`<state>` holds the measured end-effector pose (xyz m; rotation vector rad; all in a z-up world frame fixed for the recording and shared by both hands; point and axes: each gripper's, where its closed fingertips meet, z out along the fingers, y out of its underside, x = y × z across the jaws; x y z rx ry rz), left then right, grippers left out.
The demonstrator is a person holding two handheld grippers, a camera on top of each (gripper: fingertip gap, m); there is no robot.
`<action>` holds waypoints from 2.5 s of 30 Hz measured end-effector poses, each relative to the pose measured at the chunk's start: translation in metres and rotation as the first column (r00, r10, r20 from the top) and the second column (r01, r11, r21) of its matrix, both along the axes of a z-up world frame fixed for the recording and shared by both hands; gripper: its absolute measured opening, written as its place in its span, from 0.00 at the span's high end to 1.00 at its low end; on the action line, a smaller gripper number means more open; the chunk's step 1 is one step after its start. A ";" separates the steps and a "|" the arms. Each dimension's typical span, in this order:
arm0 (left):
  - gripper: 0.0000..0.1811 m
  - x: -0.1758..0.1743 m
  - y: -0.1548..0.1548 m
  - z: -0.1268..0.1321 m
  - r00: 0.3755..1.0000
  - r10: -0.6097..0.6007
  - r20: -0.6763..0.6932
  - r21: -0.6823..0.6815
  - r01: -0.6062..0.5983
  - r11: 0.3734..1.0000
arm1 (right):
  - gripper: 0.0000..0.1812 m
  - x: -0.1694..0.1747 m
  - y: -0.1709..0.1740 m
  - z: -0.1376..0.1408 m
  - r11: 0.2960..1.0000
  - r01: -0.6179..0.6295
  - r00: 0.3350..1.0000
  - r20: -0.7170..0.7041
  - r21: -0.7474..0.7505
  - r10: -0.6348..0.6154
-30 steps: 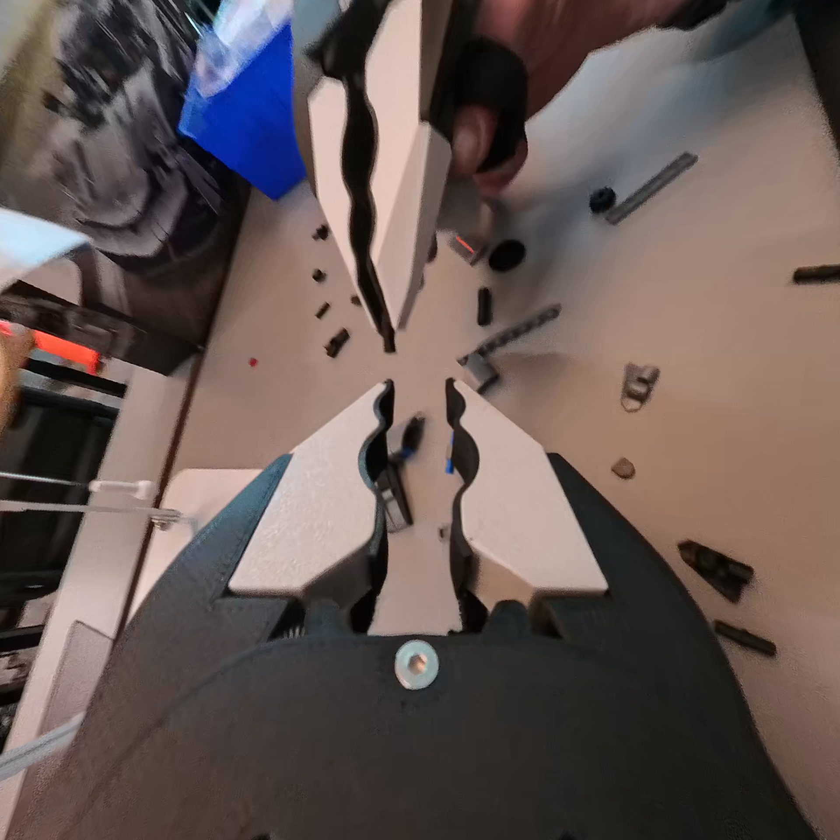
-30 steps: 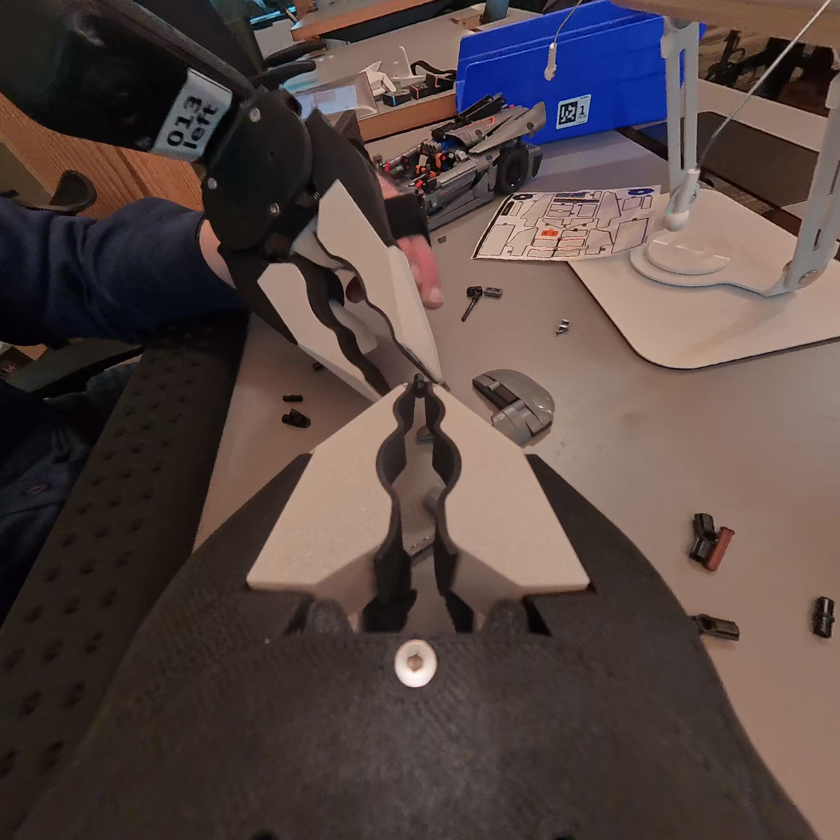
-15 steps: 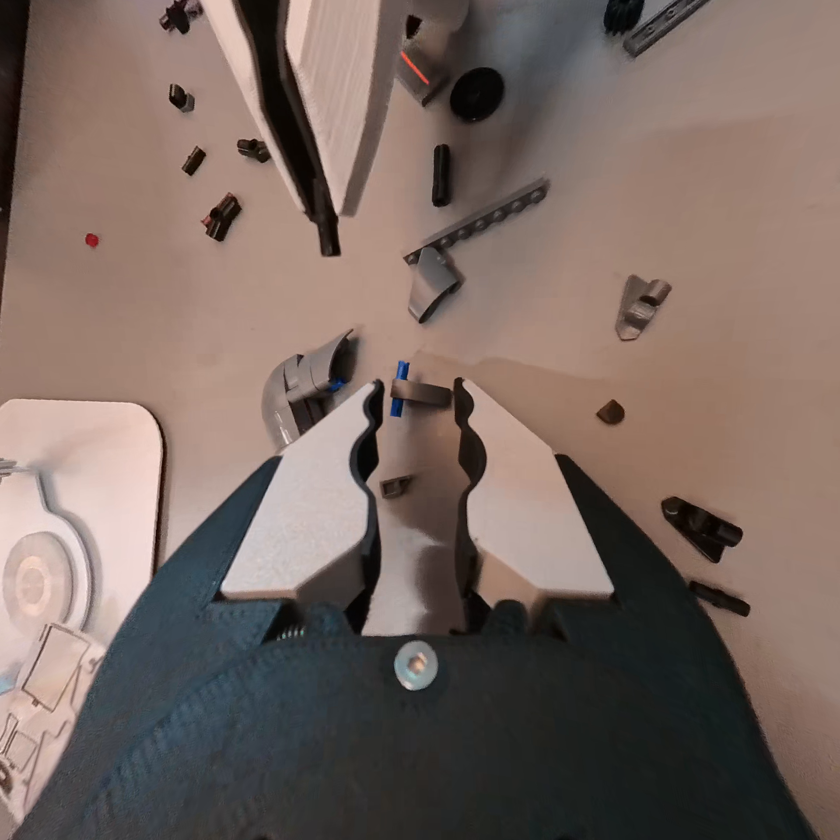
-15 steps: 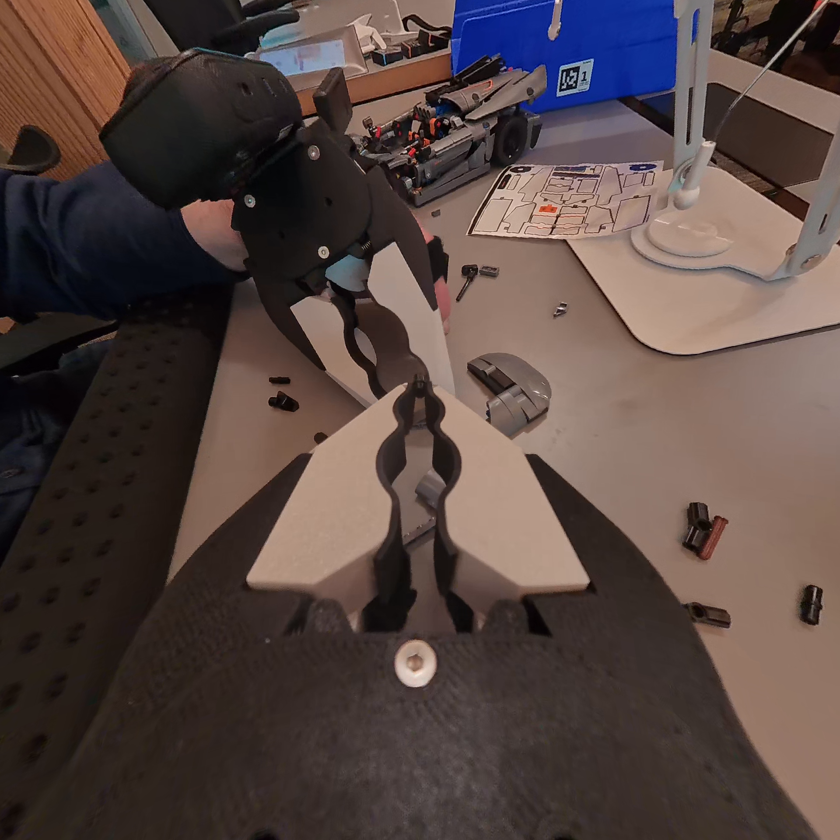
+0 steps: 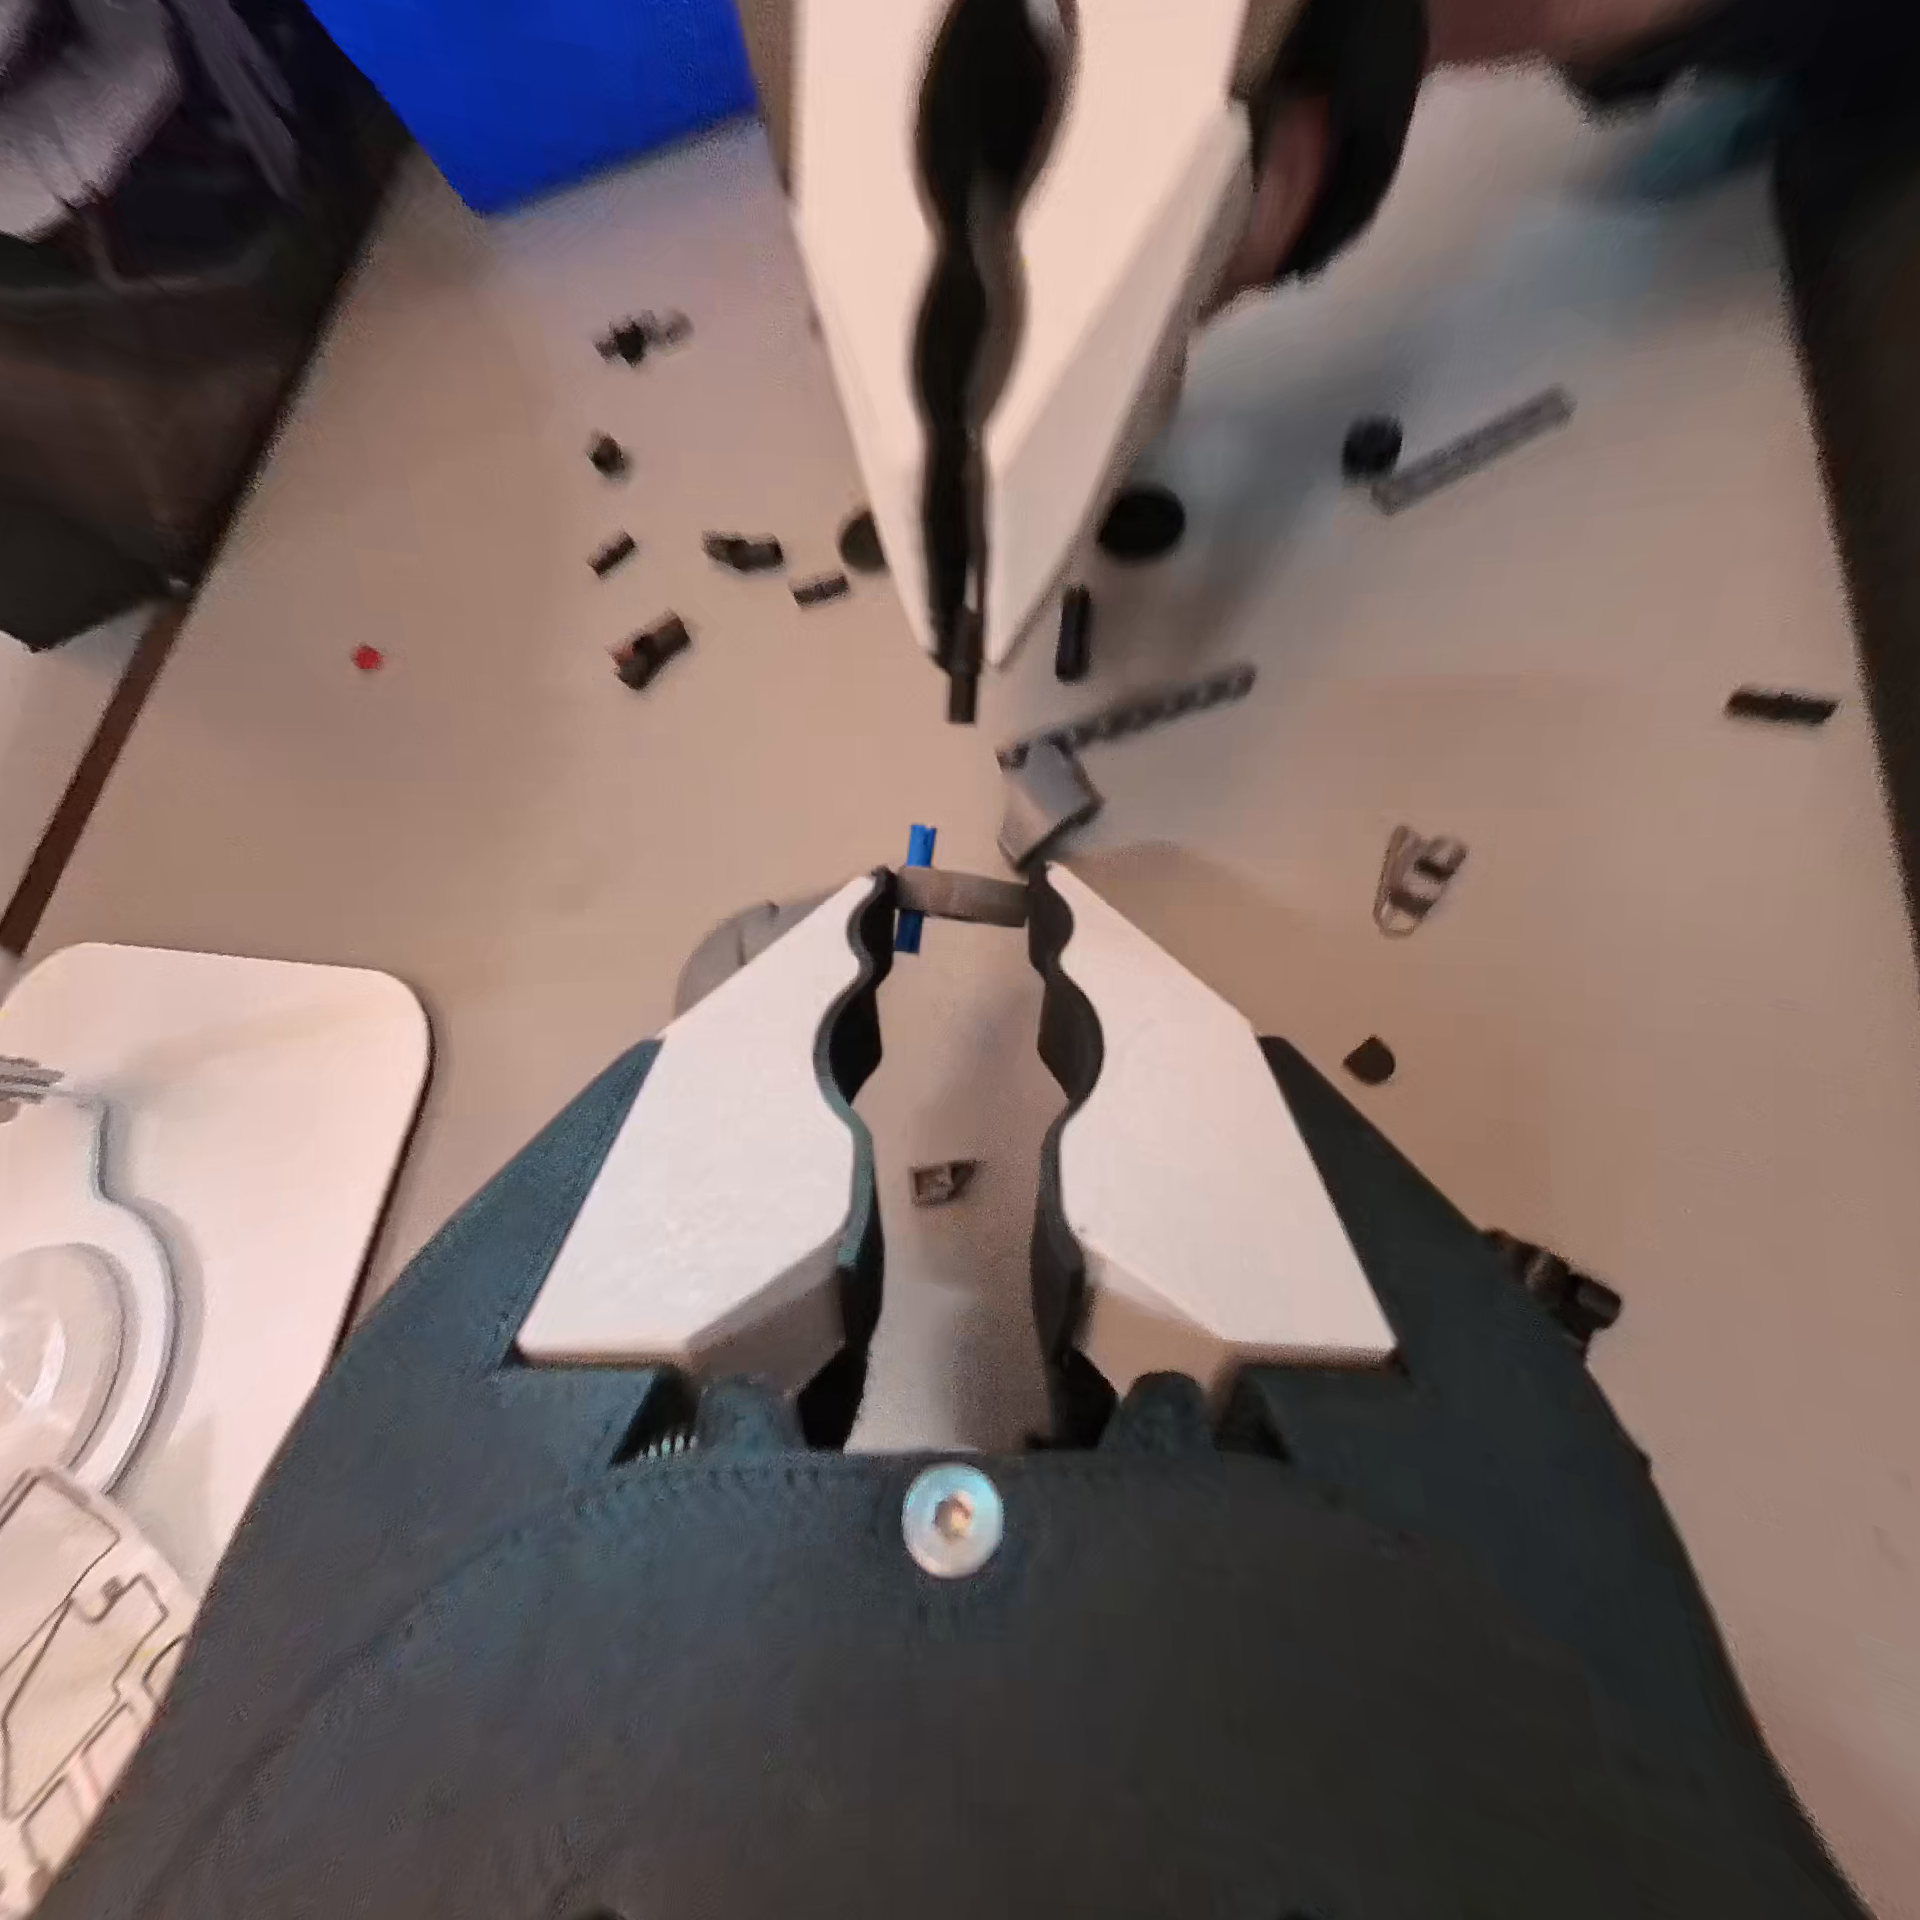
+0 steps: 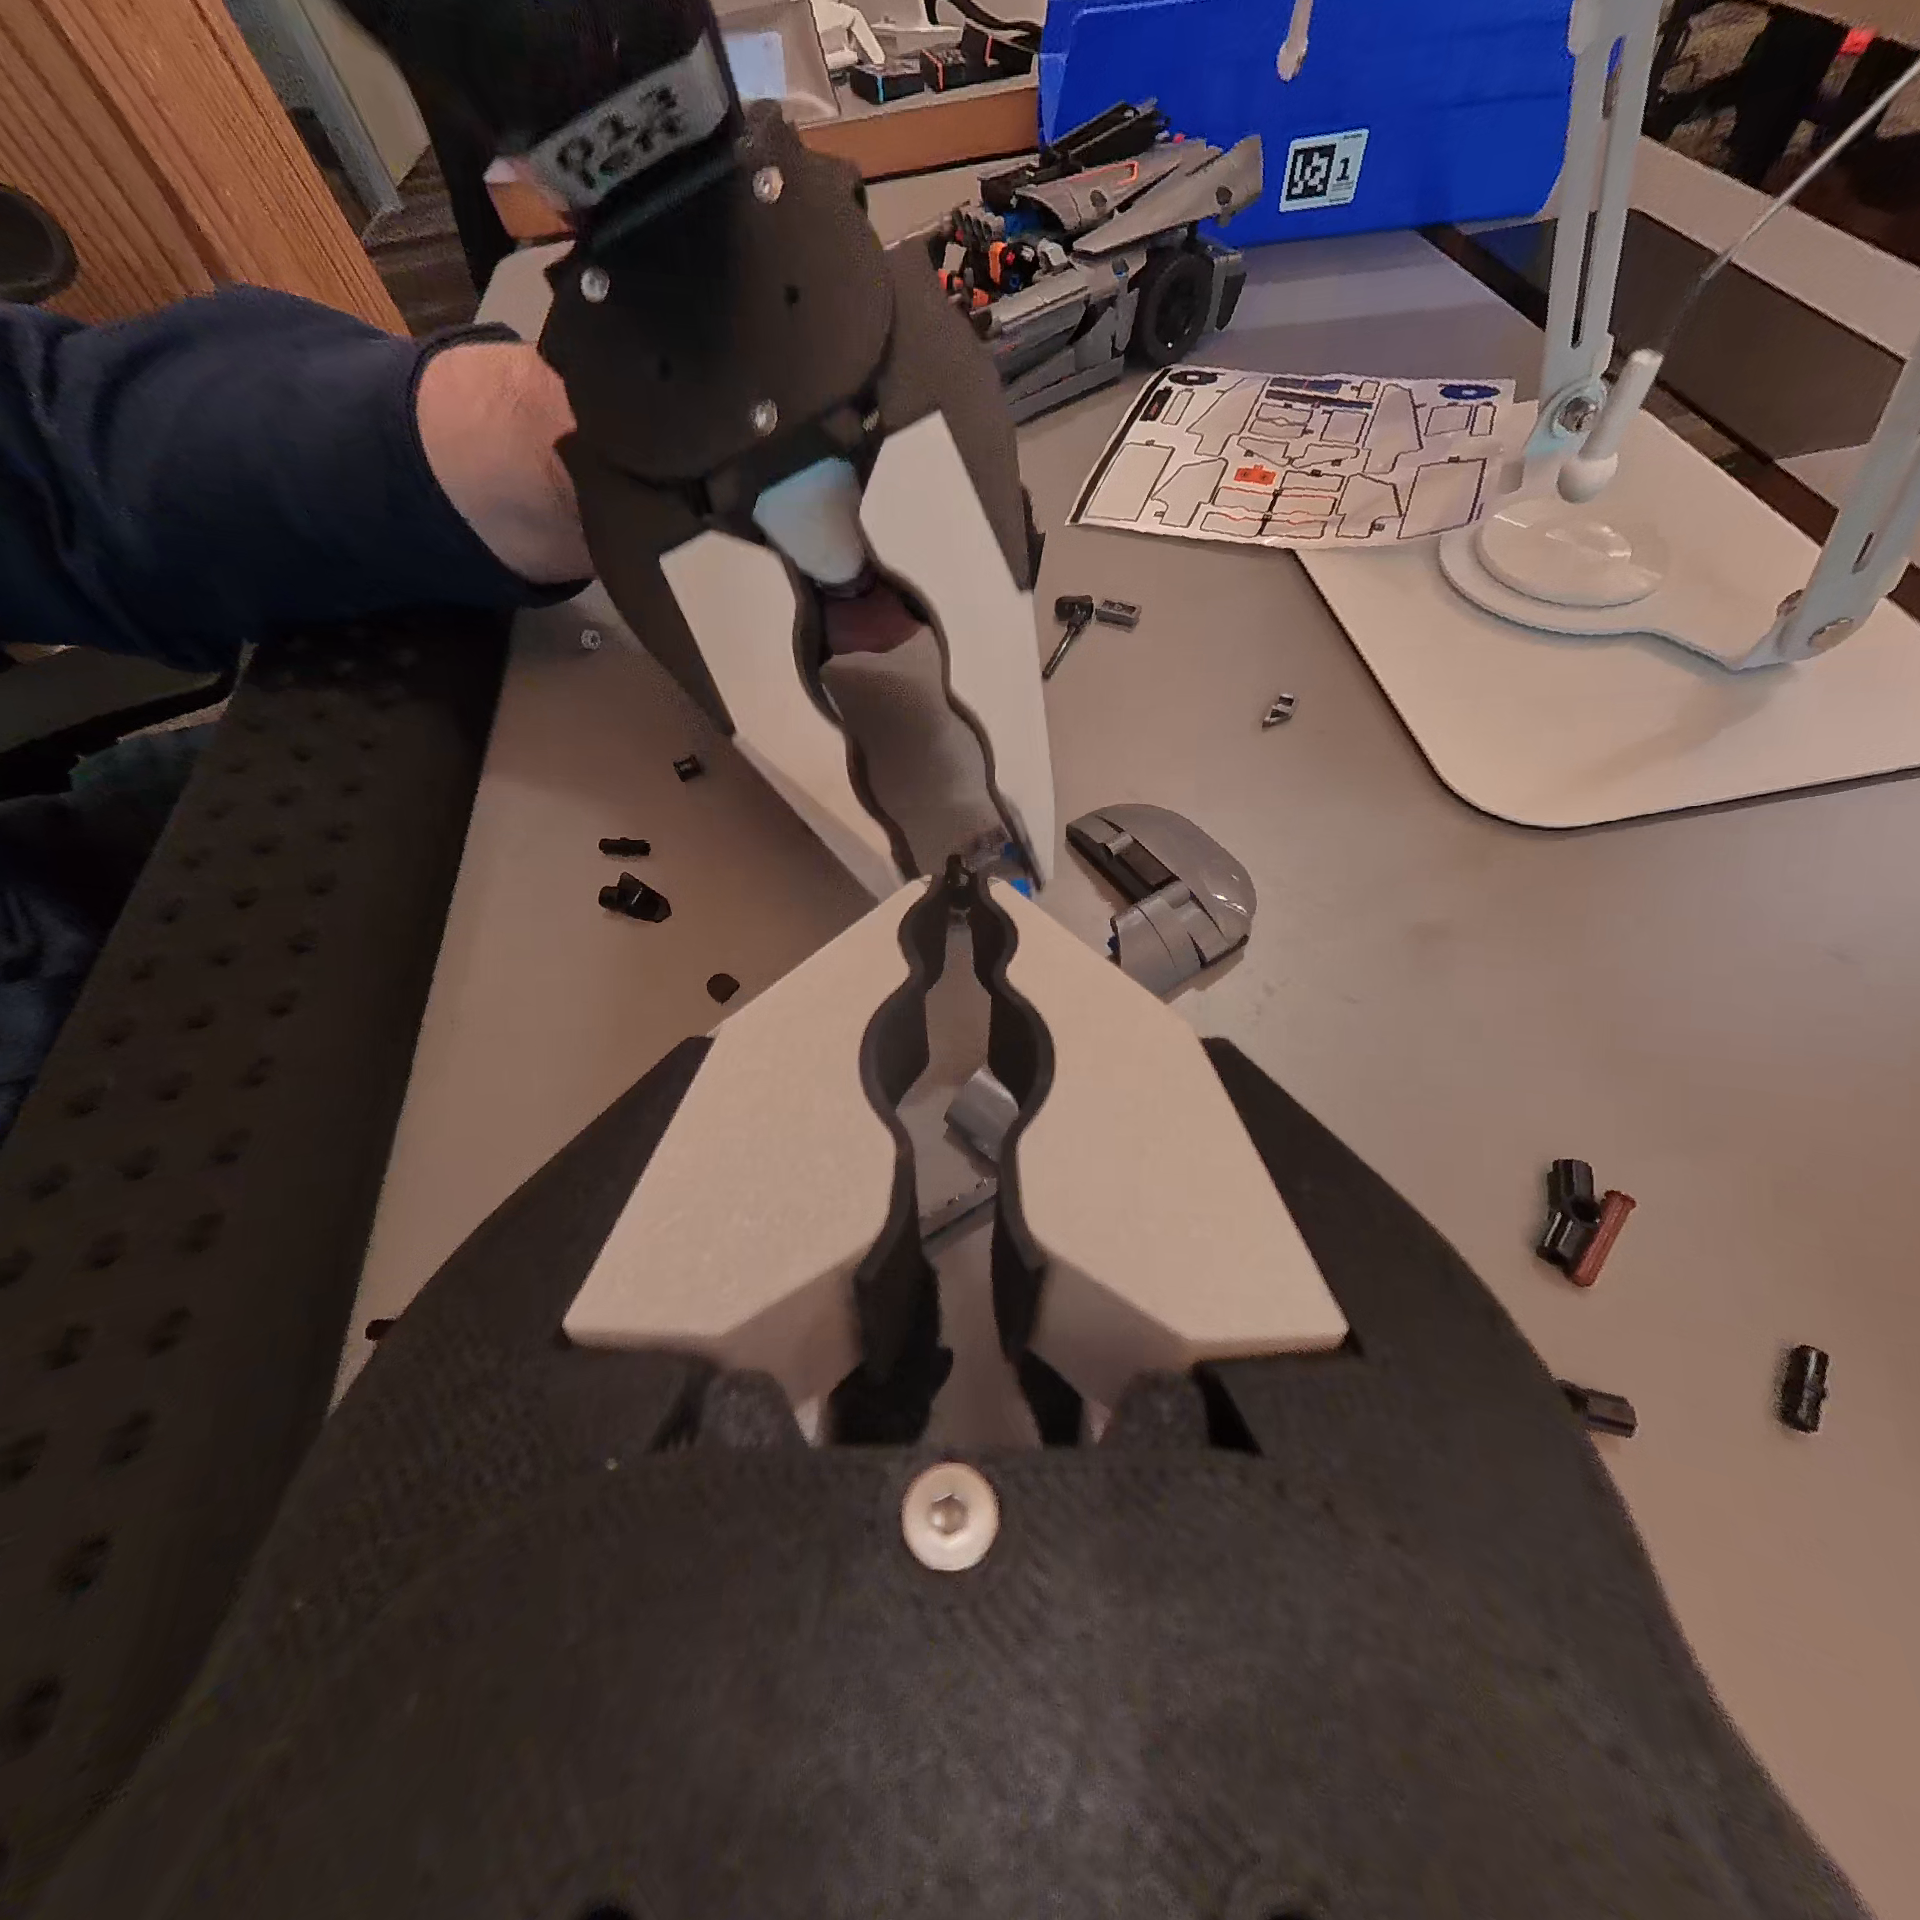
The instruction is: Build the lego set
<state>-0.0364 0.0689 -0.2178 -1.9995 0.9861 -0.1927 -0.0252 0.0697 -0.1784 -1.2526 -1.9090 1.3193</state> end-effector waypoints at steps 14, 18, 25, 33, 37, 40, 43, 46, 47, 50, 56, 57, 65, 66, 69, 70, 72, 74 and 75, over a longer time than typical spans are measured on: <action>0.87 0.007 0.000 0.066 1.000 -0.015 0.011 0.353 0.010 0.936 | 0.99 0.002 -0.008 0.032 1.000 0.003 0.989 -0.146 0.029 0.001; 0.87 0.009 -0.002 0.073 1.000 -0.022 0.001 0.394 0.020 0.919 | 0.99 0.003 -0.010 0.035 0.999 -0.001 0.986 -0.164 0.032 0.007; 0.87 0.011 -0.003 0.079 1.000 -0.009 -0.030 0.435 0.021 0.900 | 0.99 0.003 -0.012 0.040 1.000 -0.006 0.983 -0.186 0.029 0.011; 0.87 0.012 -0.004 0.087 0.999 0.000 -0.039 0.473 0.018 0.881 | 0.99 0.004 -0.013 0.045 1.000 -0.006 0.977 -0.212 0.026 0.011; 0.87 0.012 -0.005 0.091 0.999 0.006 -0.048 0.490 0.018 0.872 | 0.99 0.005 -0.014 0.048 1.000 -0.005 0.974 -0.225 0.027 0.011; 0.87 0.013 -0.006 0.094 0.998 0.011 -0.055 0.506 0.018 0.862 | 0.99 0.005 -0.015 0.051 1.000 -0.007 0.970 -0.241 0.028 0.014; 0.88 0.014 -0.007 0.097 0.998 0.013 -0.058 0.515 0.019 0.857 | 0.99 0.006 -0.016 0.053 0.999 -0.009 0.968 -0.250 0.031 0.017; 1.00 0.016 -0.010 0.102 0.999 0.000 -0.039 0.525 0.020 0.851 | 0.99 0.006 -0.024 0.048 0.998 -0.045 0.969 -0.241 0.053 0.056; 1.00 0.018 -0.009 0.099 0.998 -0.001 -0.069 0.523 0.037 0.852 | 0.99 0.006 -0.029 0.052 0.997 -0.060 0.962 -0.264 0.046 0.070; 1.00 0.019 -0.010 0.095 0.999 -0.026 -0.035 0.499 0.041 0.866 | 0.99 0.008 -0.018 0.057 0.999 -0.020 0.963 -0.267 0.034 0.028; 1.00 0.004 -0.003 0.073 0.999 0.004 -0.041 0.397 0.013 0.918 | 0.99 0.006 -0.015 0.045 0.999 -0.012 0.976 -0.217 0.045 0.021; 1.00 0.002 -0.002 0.073 0.999 0.011 -0.038 0.398 0.005 0.918 | 0.99 0.006 -0.015 0.045 0.998 -0.011 0.976 -0.216 0.055 0.023; 0.99 -0.030 -0.006 0.093 0.994 0.103 0.037 0.366 -0.109 0.924 | 0.99 0.005 -0.015 0.042 0.998 -0.013 0.977 -0.212 0.061 0.026; 0.98 -0.038 -0.010 0.096 0.991 0.129 0.026 0.355 -0.130 0.926 | 0.99 0.005 -0.016 0.041 0.998 -0.016 0.977 -0.211 0.065 0.029; 0.94 -0.070 -0.028 0.106 0.971 0.236 -0.033 0.328 -0.213 0.920 | 0.99 0.005 -0.017 0.042 0.997 -0.017 0.976 -0.215 0.069 0.032; 0.93 -0.080 -0.037 0.110 0.962 0.269 -0.041 0.320 -0.243 0.916 | 0.99 0.005 -0.017 0.042 0.997 -0.016 0.976 -0.215 0.071 0.031; 0.91 -0.101 -0.059 0.111 0.939 0.337 -0.066 0.263 -0.310 0.914 | 0.99 0.005 -0.017 0.041 0.997 -0.017 0.976 -0.214 0.071 0.032; 0.91 -0.126 -0.079 0.104 0.898 0.424 -0.120 0.231 -0.390 0.891 | 0.99 0.004 -0.018 0.039 0.997 -0.019 0.978 -0.208 0.075 0.034; 0.91 -0.140 -0.090 0.092 0.872 0.462 -0.162 0.182 -0.433 0.883 | 0.99 0.004 -0.018 0.038 0.997 -0.019 0.978 -0.204 0.078 0.035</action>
